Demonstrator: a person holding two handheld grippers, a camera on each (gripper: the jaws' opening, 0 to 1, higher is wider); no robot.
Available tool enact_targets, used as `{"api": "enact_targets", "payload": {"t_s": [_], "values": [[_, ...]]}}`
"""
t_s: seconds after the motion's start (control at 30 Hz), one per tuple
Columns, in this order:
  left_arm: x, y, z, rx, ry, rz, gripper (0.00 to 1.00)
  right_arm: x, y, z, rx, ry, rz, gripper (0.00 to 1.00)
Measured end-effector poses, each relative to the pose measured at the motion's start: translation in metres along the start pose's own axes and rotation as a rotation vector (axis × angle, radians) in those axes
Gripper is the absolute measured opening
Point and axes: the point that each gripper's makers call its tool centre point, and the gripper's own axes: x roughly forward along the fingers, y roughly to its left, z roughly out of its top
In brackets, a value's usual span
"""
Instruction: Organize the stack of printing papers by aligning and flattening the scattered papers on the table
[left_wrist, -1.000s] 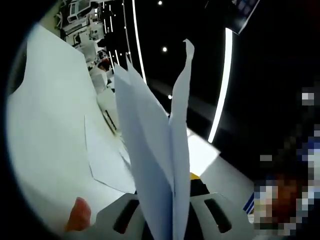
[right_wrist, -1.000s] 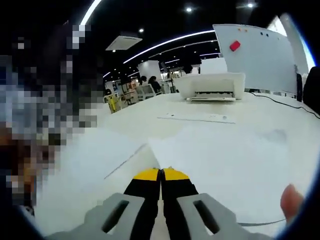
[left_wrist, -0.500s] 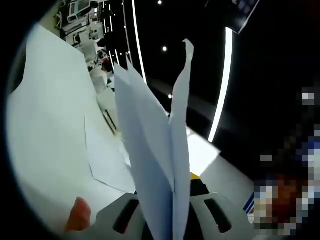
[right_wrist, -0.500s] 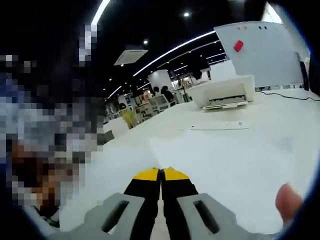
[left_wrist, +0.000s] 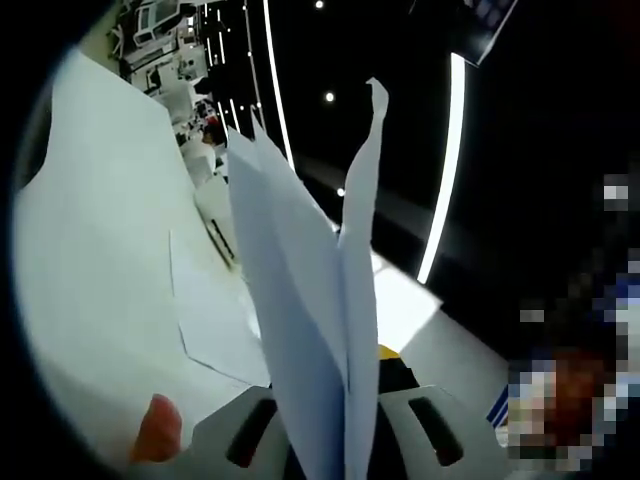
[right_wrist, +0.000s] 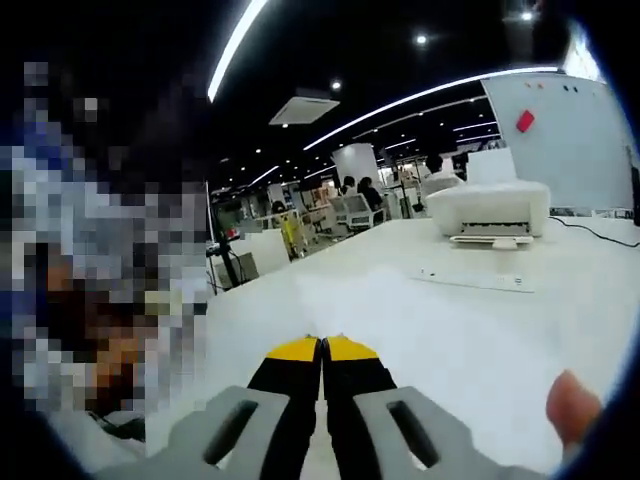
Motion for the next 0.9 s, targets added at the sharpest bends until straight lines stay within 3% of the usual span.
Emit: {"api": "enact_targets", "payload": {"t_s": [0.33, 0.9], "values": [[0.0, 0.0, 0.001, 0.0, -0.003, -0.002, 0.06, -0.011, 0.011, 0.023, -0.028, -0.01, 0.008, 0.0], [-0.001, 0.001, 0.002, 0.001, -0.003, -0.003, 0.06, -0.026, 0.053, 0.068, -0.08, -0.073, 0.071, 0.0]]}}
